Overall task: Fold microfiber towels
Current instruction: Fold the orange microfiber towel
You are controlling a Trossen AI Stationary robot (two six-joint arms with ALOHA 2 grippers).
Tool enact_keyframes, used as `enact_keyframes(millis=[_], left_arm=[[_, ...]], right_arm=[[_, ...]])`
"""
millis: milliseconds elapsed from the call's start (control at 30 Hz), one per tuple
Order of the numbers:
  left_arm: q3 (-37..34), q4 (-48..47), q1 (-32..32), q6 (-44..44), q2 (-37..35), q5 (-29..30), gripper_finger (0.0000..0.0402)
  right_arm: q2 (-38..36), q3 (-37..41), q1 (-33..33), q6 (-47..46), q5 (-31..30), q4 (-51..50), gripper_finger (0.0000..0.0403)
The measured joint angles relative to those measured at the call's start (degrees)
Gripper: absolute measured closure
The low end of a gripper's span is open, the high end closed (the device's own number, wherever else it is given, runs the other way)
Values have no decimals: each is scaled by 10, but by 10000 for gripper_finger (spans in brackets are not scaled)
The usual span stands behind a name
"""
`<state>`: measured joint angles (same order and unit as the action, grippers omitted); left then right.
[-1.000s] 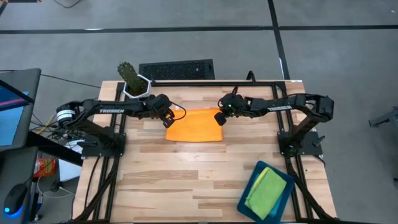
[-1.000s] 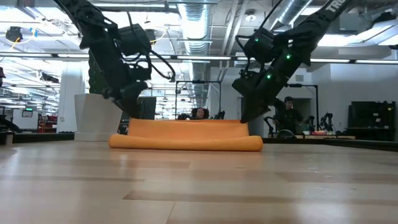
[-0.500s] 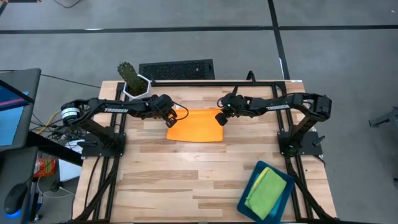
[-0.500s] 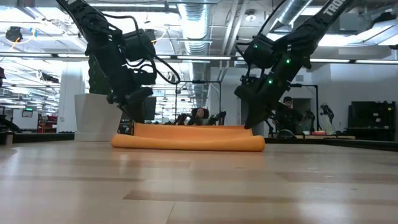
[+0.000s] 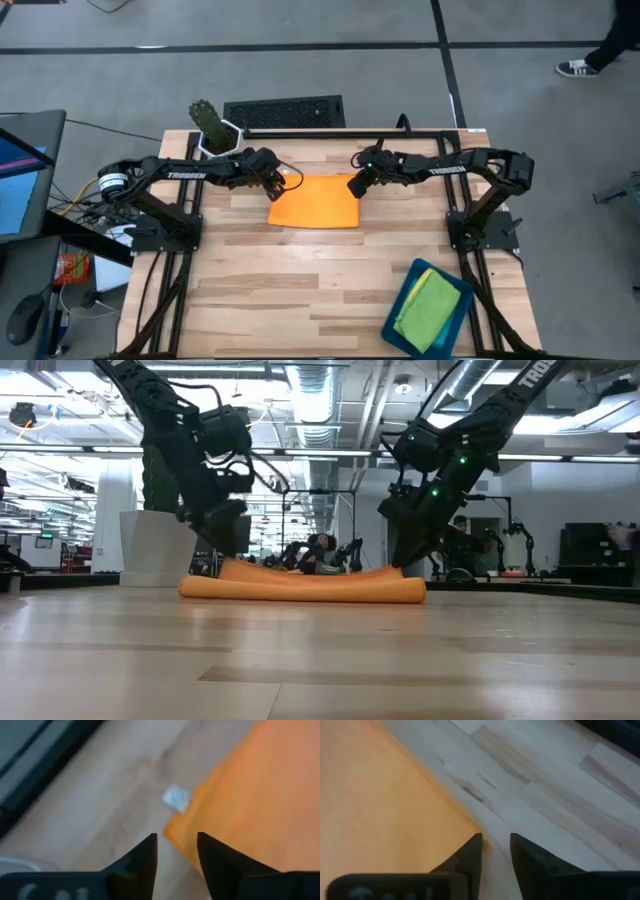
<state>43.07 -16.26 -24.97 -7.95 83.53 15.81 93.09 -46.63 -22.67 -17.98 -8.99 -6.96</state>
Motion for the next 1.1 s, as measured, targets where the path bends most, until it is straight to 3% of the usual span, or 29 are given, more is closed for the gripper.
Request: enact_keyframes(millis=[233, 333, 500, 600, 667, 800, 933, 1000, 1100], left_arm=[[24, -10, -20, -1, 0, -2, 211], [25, -21, -30, -30, 0, -30, 193], [25, 21, -38, -82, -32, -186, 193], [-6, 104, -16, -100, -78, -294, 215], [-50, 156, 12, -122, -109, -314, 236], [-159, 268, 82, -165, -165, -220, 298], [-256, 400, 127, -218, -176, -168, 378], [-284, 445, 138, -236, -173, -149, 393], [-310, 450, 150, -248, -170, -122, 393]], right_arm=[[-30, 0, -7, -2, 1, 1, 235], [-50, 0, -8, -16, 1, 2, 228], [-90, 8, 32, -17, 25, 53, 231], [-108, 59, 80, -17, 33, 157, 243], [-109, 111, 118, -39, 36, 238, 258], [-78, 197, 182, -99, 21, 406, 305], [-27, 220, 214, -131, -2, 456, 373], [3, 220, 221, -135, -3, 485, 391], [39, 220, 231, -147, -3, 531, 380]])
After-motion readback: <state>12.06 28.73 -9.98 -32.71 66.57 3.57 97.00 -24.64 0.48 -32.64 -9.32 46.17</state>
